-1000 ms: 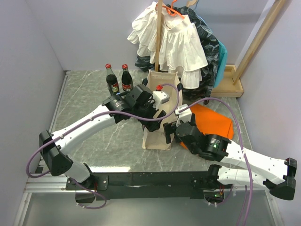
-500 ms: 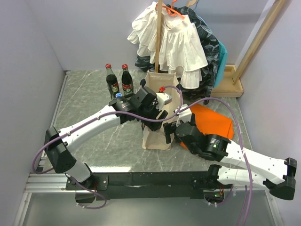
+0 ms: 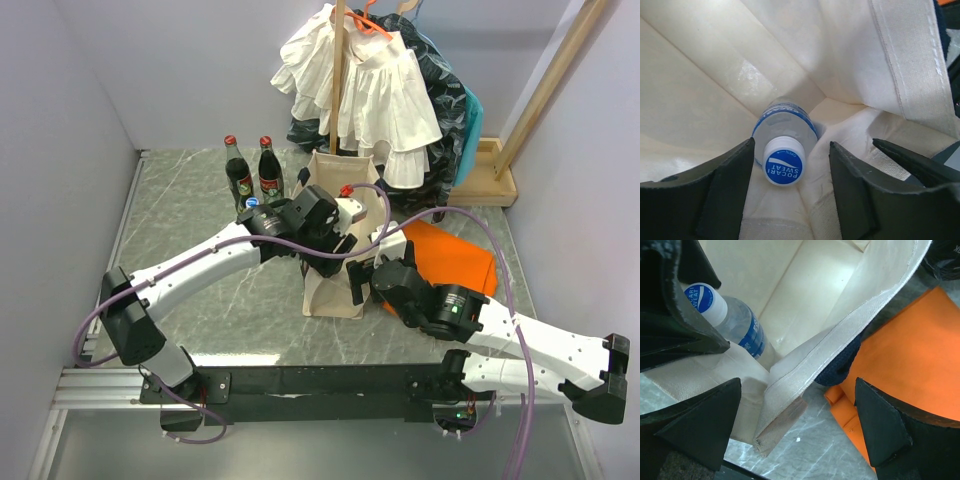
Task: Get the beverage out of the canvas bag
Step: Adjust the drink in the canvas bag, then take out the drink from the canvas bag.
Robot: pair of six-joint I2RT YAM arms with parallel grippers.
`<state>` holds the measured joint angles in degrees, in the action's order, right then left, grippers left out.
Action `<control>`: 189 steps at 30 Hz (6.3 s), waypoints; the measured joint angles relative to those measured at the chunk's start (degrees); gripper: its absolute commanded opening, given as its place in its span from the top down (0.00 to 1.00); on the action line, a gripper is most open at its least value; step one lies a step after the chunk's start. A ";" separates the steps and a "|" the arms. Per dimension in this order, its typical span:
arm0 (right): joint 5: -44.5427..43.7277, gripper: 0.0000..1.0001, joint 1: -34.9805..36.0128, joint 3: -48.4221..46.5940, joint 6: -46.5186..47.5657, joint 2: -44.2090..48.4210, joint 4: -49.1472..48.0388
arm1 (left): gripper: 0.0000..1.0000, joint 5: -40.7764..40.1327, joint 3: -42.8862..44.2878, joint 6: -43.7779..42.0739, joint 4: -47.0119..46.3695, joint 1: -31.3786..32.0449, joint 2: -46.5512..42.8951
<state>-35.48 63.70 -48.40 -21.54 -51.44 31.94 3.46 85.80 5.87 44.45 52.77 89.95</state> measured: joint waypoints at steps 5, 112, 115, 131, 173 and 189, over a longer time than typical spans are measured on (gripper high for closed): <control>-0.04 0.00 0.00 0.00 -0.02 -0.04 -0.22 | 0.21 -1.25 1.44 0.42 0.87 0.04 0.35; -6.34 0.00 0.00 -4.81 1.11 3.02 3.30 | 0.32 -15.67 22.47 -3.26 -7.54 -5.40 21.51; -6.58 0.00 0.00 -4.98 1.33 3.80 3.28 | 0.31 -16.06 22.40 -3.26 -7.78 -5.40 21.51; -7.19 0.00 0.00 -5.22 1.46 5.77 3.89 | 0.27 -18.10 20.15 -1.46 -9.53 -7.72 21.20; -7.37 0.00 0.00 -5.16 0.79 5.55 4.17 | 0.43 -9.31 17.81 2.36 -6.71 -10.58 18.21; -7.39 0.00 0.00 -5.14 0.39 5.51 4.17 | 0.48 -7.48 17.81 2.40 -7.13 -10.60 18.21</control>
<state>-42.87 63.70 -53.54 -21.15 -45.93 36.12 -4.01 103.61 8.27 37.32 42.17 108.16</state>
